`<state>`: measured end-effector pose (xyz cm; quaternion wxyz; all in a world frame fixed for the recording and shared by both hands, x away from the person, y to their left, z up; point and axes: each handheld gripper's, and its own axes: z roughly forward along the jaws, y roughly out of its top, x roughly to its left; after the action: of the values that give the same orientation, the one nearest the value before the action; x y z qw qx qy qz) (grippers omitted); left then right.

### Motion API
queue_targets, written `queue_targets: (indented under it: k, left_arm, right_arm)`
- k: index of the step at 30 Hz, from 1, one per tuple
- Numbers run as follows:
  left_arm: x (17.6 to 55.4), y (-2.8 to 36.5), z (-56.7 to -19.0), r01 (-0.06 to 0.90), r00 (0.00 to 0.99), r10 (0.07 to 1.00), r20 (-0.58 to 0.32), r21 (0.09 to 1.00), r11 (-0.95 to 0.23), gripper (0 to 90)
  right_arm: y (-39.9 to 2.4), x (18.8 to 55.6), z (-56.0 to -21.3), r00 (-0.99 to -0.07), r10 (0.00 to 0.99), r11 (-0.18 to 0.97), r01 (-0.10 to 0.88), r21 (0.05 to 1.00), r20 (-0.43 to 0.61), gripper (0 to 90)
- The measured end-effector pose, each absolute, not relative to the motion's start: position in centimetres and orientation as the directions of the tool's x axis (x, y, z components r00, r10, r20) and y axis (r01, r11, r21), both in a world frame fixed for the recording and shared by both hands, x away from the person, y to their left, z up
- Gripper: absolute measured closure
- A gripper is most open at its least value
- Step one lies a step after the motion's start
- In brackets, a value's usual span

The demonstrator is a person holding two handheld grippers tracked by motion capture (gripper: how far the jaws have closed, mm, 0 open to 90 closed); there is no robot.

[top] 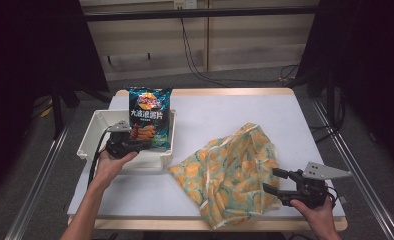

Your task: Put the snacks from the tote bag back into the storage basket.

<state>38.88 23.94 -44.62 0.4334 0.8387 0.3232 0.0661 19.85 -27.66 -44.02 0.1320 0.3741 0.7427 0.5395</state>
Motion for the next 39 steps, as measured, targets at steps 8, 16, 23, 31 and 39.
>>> queue_targets:
  k: [8, 16, 23, 31, 39]
  left_arm:
    - [39.7, 23.1, -46.3, 0.526, 0.767, 0.626, -0.139, 0.694, -0.491, 87.8]
    - [41.2, 22.6, -46.4, 0.545, 0.743, 0.66, -0.11, 0.672, -0.502, 84.7]
    - [42.2, 22.2, -46.3, 0.536, 0.751, 0.655, -0.079, 0.651, -0.537, 83.5]
    - [42.9, 22.7, -46.9, 0.552, 0.744, 0.665, -0.07, 0.626, -0.551, 80.8]
    - [42.0, 23.2, -46.5, 0.55, 0.744, 0.66, -0.11, 0.661, -0.51, 76.2]
  right_arm:
    - [-27.8, 19.9, -44.1, -0.683, 0.701, 0.142, 0.414, 0.899, 0.205, 31.8]
    - [-27.6, 20.0, -44.2, -0.685, 0.699, 0.145, 0.419, 0.896, 0.207, 31.8]
    - [-27.5, 19.9, -44.2, -0.688, 0.697, 0.149, 0.415, 0.897, 0.203, 31.8]
    - [-27.6, 19.8, -44.2, -0.685, 0.7, 0.147, 0.416, 0.897, 0.203, 31.8]
    - [-27.6, 19.8, -44.2, -0.685, 0.698, 0.146, 0.419, 0.896, 0.206, 31.8]
